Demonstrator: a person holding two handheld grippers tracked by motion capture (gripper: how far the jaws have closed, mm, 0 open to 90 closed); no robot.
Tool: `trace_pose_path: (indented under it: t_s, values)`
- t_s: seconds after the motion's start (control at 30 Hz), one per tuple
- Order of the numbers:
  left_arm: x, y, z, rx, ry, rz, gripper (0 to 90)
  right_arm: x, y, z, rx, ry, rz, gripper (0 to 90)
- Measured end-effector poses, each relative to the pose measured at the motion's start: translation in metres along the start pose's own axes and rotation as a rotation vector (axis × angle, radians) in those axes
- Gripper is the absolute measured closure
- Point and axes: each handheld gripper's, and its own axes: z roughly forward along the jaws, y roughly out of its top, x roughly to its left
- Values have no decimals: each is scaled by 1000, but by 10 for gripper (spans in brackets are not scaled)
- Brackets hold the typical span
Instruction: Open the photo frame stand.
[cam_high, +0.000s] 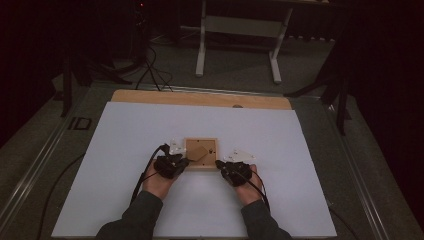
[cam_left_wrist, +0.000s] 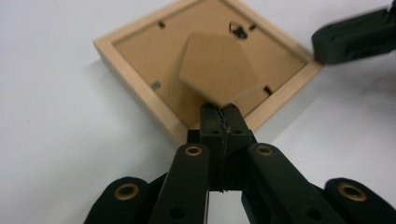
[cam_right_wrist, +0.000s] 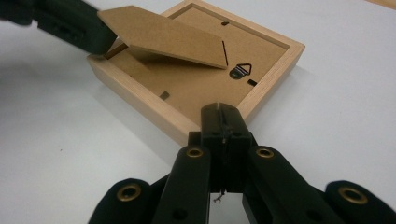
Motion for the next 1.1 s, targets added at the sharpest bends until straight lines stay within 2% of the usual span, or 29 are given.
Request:
trace_pose_path:
  t_s: [0.17,0.3,0.5,0.63,0.7,1.1]
  values:
    - [-4,14,-3,-24,0,12,895,0,0,0,-2,-2,-1,896]
    - [-5,20,0,-7,1,10,879,0,0,0,-1,-1,1,896]
    - [-2,21,4,12,-36,-40,704,0,0,0,0,1,-1,896]
    - [0,21,6,20,-63,-64,644,0,0,0,0,1,-1,896]
    - [2,22,8,10,-85,-97,616,0,0,0,0,1,-1,896]
    - [7,30,19,28,-127,-206,582,0,0,0,0,1,-3,895]
